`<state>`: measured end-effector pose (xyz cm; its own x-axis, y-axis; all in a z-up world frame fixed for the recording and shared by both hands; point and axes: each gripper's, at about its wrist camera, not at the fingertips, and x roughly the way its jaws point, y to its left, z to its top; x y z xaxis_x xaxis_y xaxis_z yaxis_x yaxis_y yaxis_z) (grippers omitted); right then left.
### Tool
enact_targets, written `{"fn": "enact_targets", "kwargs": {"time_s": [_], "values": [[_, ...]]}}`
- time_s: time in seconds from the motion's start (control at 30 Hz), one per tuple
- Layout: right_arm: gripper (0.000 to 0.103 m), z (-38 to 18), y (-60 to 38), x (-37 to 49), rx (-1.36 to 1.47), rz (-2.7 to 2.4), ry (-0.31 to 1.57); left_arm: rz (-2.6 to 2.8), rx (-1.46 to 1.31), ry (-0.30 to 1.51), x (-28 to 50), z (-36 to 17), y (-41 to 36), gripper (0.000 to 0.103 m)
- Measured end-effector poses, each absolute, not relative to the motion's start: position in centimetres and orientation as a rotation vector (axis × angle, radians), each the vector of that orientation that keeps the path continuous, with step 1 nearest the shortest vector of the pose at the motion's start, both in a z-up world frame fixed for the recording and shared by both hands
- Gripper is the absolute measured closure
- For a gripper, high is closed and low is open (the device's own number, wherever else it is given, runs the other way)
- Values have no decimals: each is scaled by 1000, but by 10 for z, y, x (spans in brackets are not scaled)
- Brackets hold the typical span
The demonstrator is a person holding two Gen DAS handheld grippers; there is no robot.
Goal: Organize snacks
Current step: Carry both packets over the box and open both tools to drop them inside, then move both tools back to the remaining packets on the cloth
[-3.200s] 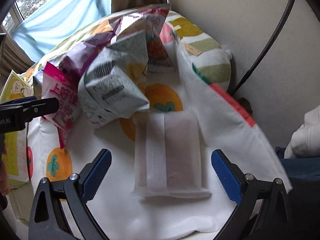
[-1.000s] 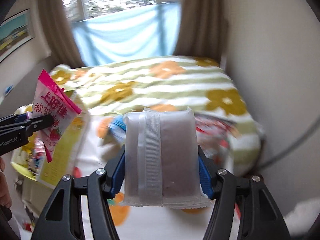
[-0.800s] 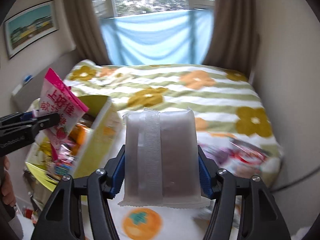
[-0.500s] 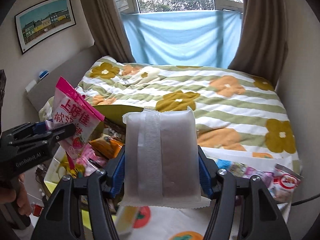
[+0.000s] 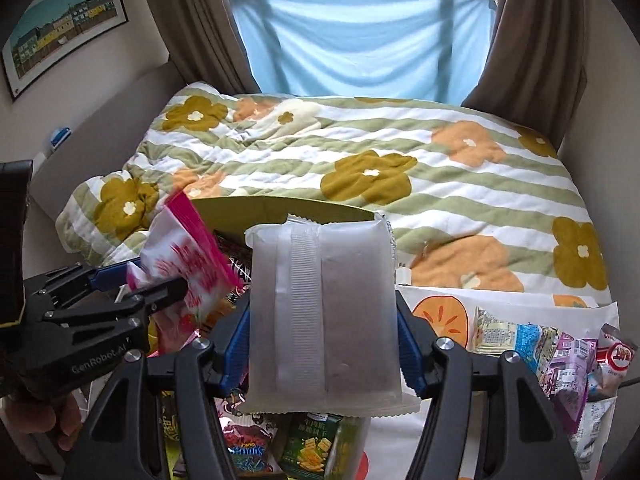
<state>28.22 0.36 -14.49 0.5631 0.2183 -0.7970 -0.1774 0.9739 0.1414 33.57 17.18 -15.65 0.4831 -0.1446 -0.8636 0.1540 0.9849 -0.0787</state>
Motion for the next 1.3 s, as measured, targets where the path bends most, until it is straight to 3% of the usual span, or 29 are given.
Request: {"fn": "enact_targets", "kwargs": {"time_s": [0.07, 0.53, 0.57, 0.67, 0.7, 1.3], "values": [[45, -150, 8, 286, 32, 220, 958, -191, 5, 1042, 332, -159, 177, 6], [44, -181, 21, 311, 39, 247, 1055, -94, -18, 1072, 317, -172, 205, 5], [41, -181, 21, 310, 36, 241, 1051, -91, -30, 1072, 315, -173, 207, 5], [15, -180, 18, 304, 45, 252, 1028, -80, -57, 1079, 311, -176, 211, 5], [14, -180, 17, 301, 46, 255, 1029, -79, -58, 1087, 309, -177, 211, 5], [14, -150, 17, 252, 55, 263, 954, -74, -42, 1018, 268, -144, 206, 5]]}}
